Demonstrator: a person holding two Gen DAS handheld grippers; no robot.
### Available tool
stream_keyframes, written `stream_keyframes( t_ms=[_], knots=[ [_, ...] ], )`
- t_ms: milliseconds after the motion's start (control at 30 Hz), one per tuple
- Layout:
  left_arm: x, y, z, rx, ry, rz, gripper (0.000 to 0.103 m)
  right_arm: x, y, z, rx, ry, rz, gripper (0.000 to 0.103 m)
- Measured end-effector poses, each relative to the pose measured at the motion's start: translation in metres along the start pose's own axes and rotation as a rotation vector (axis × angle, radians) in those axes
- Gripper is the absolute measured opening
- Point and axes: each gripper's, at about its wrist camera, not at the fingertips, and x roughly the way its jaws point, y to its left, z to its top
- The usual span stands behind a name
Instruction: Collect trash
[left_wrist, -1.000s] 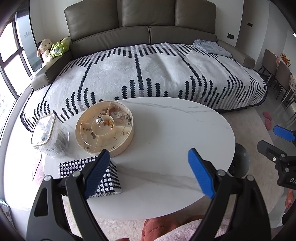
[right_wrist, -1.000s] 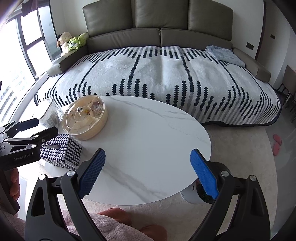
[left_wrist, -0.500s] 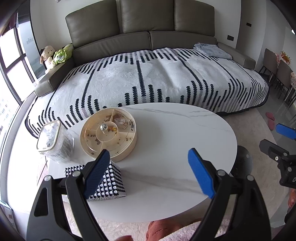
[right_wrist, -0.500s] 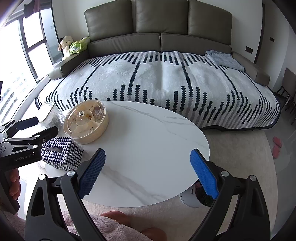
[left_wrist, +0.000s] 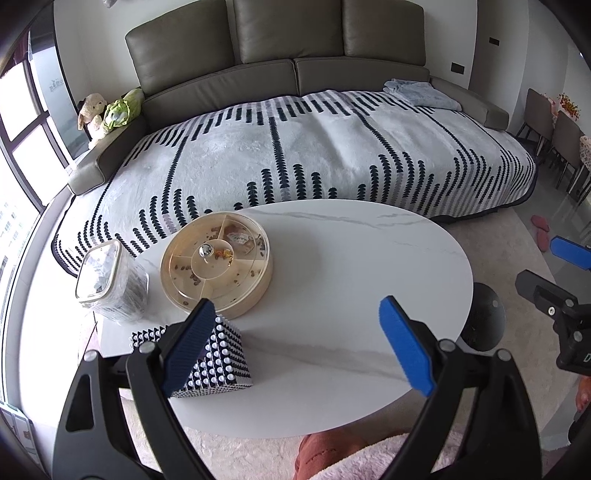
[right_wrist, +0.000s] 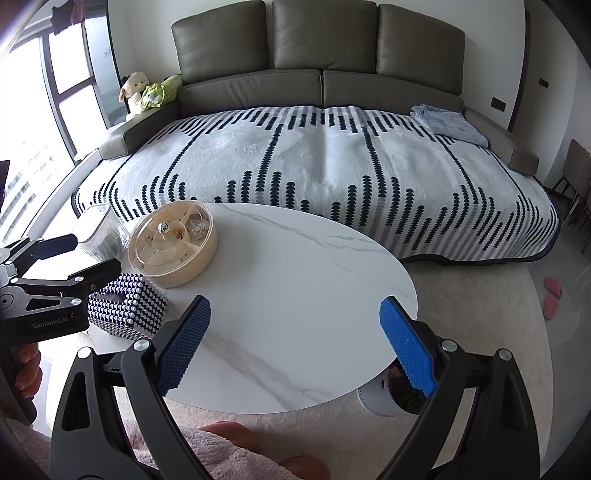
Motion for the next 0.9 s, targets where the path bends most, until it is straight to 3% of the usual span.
stream_keyframes(
  t_ms=[100, 333, 567, 900],
  knots=[
    [-0.001, -0.001, 0.001, 0.000, 0.004, -0.027, 0.090, -0.002, 0.000, 0.002, -0.006, -0.003, -0.002, 0.090],
    [-0.003, -0.005, 0.002, -0.016, 0.003, -0.170, 0.091, -0.003, 0.000, 0.003, -0.018, -0.011, -0.013, 0.090],
    [-0.007, -0.010, 0.004, -0.010, -0.018, -0.198, 0.091, -0.002, -0.001, 0.004, -0.032, -0.024, -0.027, 0.090],
    [-0.008, -0.013, 0.004, 0.015, -0.035, -0.179, 0.091, -0.001, -0.002, 0.003, -0.042, -0.033, -0.031, 0.090]
  ],
)
